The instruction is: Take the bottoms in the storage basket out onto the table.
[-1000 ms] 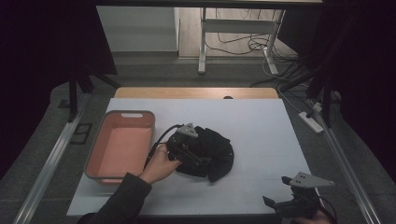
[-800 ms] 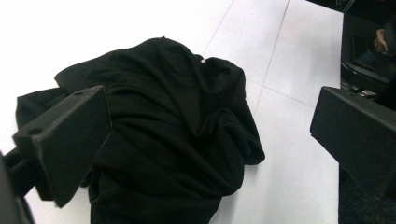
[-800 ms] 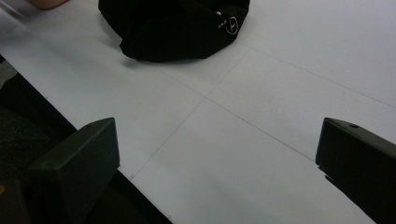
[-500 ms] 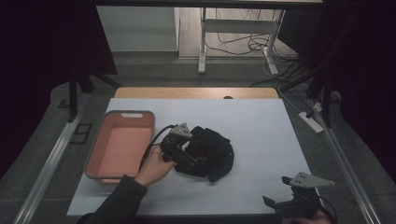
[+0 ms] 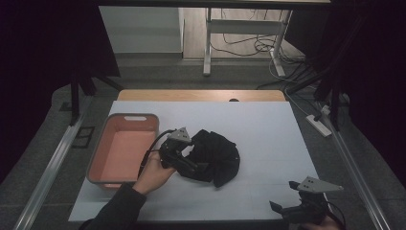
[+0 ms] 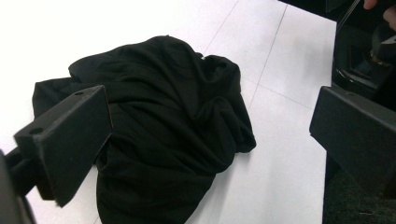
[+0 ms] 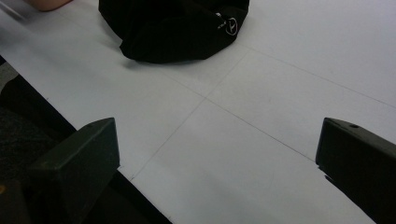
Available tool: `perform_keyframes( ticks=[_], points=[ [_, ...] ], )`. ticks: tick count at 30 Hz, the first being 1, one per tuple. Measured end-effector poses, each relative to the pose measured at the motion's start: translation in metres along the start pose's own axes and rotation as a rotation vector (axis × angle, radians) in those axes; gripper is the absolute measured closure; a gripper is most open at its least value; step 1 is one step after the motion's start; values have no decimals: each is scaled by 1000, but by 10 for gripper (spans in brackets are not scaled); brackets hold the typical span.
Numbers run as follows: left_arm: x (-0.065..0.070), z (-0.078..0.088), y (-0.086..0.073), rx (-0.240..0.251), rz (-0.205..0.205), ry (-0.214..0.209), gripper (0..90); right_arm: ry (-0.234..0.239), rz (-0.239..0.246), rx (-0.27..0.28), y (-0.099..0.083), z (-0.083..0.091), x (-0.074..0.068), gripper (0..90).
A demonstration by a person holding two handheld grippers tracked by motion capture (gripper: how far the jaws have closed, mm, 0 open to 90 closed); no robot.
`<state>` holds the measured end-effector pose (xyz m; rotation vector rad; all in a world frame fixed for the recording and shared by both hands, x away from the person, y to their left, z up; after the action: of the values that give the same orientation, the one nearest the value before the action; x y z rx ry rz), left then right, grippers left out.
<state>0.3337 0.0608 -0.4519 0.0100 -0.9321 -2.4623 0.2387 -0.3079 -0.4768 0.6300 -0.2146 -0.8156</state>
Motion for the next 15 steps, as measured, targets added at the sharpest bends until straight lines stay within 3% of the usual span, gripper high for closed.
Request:
perform_keyframes(
  ticks=[15],
  points=[
    [5,8,-5,20,15,4,2,-1,0,1,0,0,0,0]
  ],
)
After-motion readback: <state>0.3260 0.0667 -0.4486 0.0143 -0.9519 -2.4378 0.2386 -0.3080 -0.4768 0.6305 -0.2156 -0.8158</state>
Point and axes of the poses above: each handheld gripper's, and its own axes: z roughly backward along the jaws, y roughly out of its top, x roughly to its right, the point moved 3 cm from there along -z, roughly forward along the jaws, and after that the axes turned 13 degrees about -x, right-handed, at the moved point
